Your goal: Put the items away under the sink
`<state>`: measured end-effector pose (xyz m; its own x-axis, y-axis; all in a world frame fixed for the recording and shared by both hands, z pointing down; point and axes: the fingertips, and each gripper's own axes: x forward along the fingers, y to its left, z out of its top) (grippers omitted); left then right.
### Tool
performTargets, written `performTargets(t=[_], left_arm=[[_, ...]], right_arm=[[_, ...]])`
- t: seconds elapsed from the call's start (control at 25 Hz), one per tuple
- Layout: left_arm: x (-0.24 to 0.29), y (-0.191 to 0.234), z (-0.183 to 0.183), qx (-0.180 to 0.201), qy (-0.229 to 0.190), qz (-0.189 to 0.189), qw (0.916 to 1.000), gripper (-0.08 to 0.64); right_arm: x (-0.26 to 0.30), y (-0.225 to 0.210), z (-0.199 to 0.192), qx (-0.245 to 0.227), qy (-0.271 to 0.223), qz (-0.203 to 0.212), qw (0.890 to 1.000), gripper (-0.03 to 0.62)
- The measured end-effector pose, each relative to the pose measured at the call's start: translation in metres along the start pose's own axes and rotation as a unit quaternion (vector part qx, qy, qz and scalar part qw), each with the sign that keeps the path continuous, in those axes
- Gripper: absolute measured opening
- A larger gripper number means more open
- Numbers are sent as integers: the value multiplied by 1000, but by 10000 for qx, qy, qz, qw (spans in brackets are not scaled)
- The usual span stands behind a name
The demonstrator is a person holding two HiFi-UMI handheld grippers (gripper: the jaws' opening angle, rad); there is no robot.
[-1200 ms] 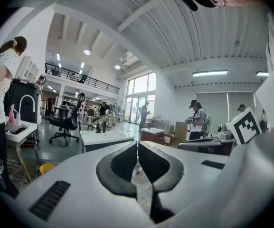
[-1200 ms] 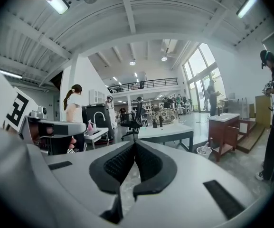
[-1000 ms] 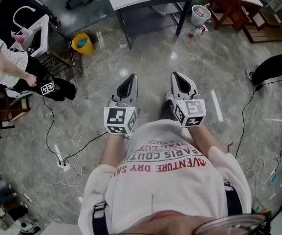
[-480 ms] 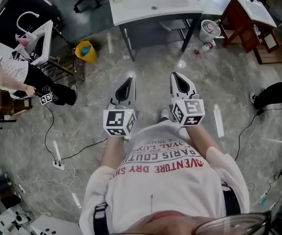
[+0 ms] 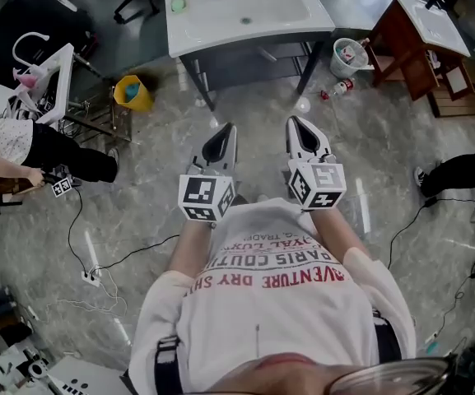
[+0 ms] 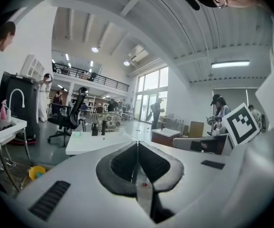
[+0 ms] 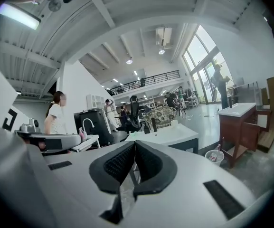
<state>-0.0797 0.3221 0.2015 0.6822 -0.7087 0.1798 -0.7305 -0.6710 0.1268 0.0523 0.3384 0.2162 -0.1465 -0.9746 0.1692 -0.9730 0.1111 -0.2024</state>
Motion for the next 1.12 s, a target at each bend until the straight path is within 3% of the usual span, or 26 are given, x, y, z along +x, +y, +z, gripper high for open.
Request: performTargets(t=[0.16, 0.32, 0.56, 0.8, 1.12], left_arm=[[31, 9, 0, 113, 115, 32, 9999, 28], [66, 32, -6, -16, 255, 39, 9997, 28], [139, 72, 12, 21, 209, -300, 9993, 28], [209, 143, 48, 4, 158, -523, 9985, 28], [274, 265, 74, -122, 134, -490, 9986, 28]], right_arm=[[21, -21, -2, 17, 56, -77, 10000, 26], [53, -42, -7, 97, 171, -203, 9996, 26], [125, -57, 3, 104, 176, -364, 9991, 26], [220, -62, 33, -39, 185, -475, 9987, 26], [351, -53, 59, -224, 148, -639, 9976, 26]])
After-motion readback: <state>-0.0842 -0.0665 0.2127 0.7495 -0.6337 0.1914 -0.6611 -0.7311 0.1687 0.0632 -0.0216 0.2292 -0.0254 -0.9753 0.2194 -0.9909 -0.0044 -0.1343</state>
